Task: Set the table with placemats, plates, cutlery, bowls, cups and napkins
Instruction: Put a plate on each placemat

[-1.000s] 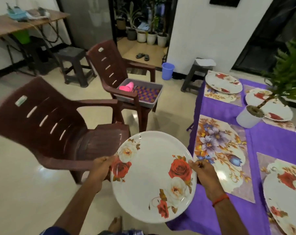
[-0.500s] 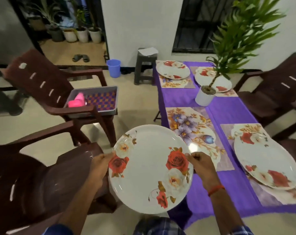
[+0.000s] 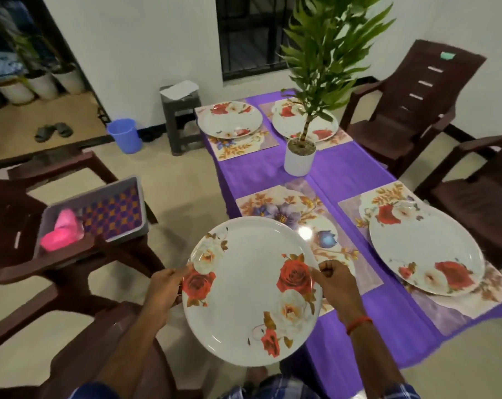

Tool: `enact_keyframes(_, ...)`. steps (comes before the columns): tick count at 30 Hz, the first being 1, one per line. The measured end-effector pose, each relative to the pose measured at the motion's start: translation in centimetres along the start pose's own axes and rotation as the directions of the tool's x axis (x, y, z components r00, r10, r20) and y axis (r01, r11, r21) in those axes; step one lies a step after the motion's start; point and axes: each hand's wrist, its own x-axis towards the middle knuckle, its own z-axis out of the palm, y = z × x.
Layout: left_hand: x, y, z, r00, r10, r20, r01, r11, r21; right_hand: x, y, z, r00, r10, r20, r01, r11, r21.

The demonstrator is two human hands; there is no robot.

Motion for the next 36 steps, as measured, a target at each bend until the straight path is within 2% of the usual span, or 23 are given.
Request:
enact_keyframes(8, 5.3, 4.1, 4.4, 0.996, -0.027, 0.079, 0.023, 0.998, 0.058, 2.9, 1.3, -1.1, 0.994, 0.039, -0.102, -0.04, 0.999, -0.003)
enact_keyframes(20, 10.2, 8.4, 10.8, 0.981, -0.054, 0.189, 0.02, 0.984, 0.179, 4.3, 3.9, -0.9, 0.95, 0.254, -0.181, -0.232, 0.964, 0.133)
enact_keyframes(25, 14.1, 10.6, 14.3, 0.948, -0.091, 0.306, 0.013, 0.969, 0.246, 6.3, 3.8, -0.6, 0.903, 0.345, -0.255, -0.307, 0.935, 0.178)
enact_keyframes(30, 17.6, 12.6, 17.6, 0.917, -0.127, 0.378, 0.006, 0.952, 0.305, 8.2, 4.1, 0.3, 0.841, 0.471, -0.267, -0.386, 0.867, 0.316)
enact_keyframes(36, 20.1, 14.9, 19.9, 0.85, -0.143, 0.507, -0.071, 0.922, 0.379, 10.4, 2.9, 1.5, 0.771, 0.553, -0.318, -0.394, 0.805, 0.444)
